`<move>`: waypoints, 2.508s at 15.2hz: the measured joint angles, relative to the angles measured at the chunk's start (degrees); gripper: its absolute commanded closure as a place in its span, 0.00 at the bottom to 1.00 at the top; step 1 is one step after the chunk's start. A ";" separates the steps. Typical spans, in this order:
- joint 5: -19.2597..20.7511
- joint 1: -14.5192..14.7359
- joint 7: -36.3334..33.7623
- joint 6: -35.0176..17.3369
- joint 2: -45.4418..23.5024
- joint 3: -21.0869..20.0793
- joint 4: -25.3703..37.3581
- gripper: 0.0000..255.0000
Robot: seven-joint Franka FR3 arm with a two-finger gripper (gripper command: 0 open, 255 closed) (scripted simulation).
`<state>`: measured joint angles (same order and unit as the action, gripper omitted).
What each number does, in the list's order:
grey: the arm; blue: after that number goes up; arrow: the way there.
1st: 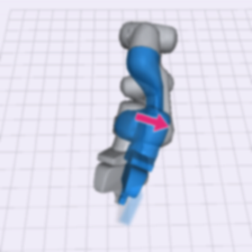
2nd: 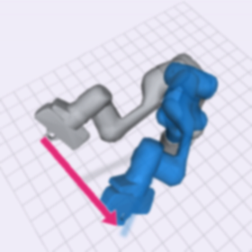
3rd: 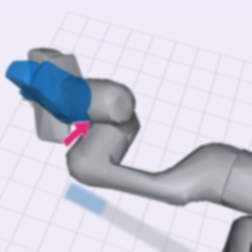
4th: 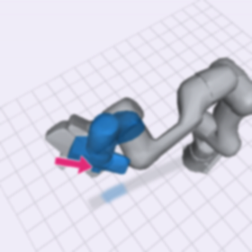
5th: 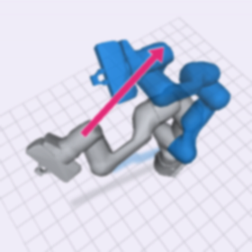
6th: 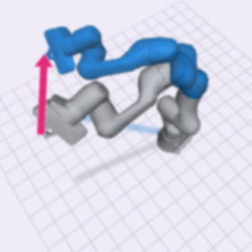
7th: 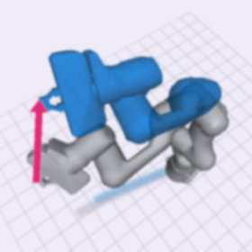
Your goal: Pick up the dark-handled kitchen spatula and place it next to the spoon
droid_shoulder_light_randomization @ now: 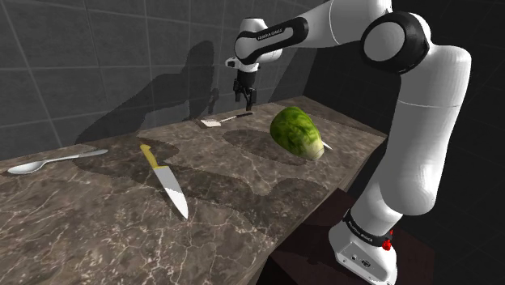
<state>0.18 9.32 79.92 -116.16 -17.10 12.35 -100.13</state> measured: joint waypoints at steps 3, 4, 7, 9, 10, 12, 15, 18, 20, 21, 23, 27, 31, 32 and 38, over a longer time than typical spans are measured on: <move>-0.47 0.09 4.97 -0.70 -5.71 -1.75 5.40 0.00; -0.52 0.06 5.90 -1.18 -6.57 -2.05 5.83 0.00; -0.72 -0.19 6.93 -2.73 -8.20 -2.31 5.98 0.00; -0.84 -0.26 7.04 -3.87 -9.11 -2.41 5.72 0.00; -0.91 -0.35 7.14 -4.51 -9.49 -2.42 5.49 0.00; -0.95 -0.38 7.18 -5.21 -9.77 -2.44 5.06 0.00; -0.98 -0.40 7.19 -5.42 -9.94 -2.45 5.04 0.00; -0.98 -0.40 7.19 -5.45 -9.94 -2.46 5.01 0.00; -0.98 -0.40 7.19 -5.45 -9.94 -2.46 5.01 1.00; -0.98 -0.40 7.19 -5.45 -9.94 -2.46 5.01 1.00; -0.98 -0.40 7.19 -5.45 -9.94 -2.46 5.01 1.00; -0.97 -0.40 7.19 -5.45 -9.93 -2.45 5.01 1.00; -0.91 -0.39 7.22 -4.69 -9.49 -2.41 5.32 1.00; -0.87 -0.37 7.22 -4.18 -9.17 -2.38 5.53 1.00; -0.65 -0.34 7.29 -0.54 -7.71 -2.24 7.75 1.00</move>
<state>-0.47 8.98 87.21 -116.70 -24.81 10.12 -92.38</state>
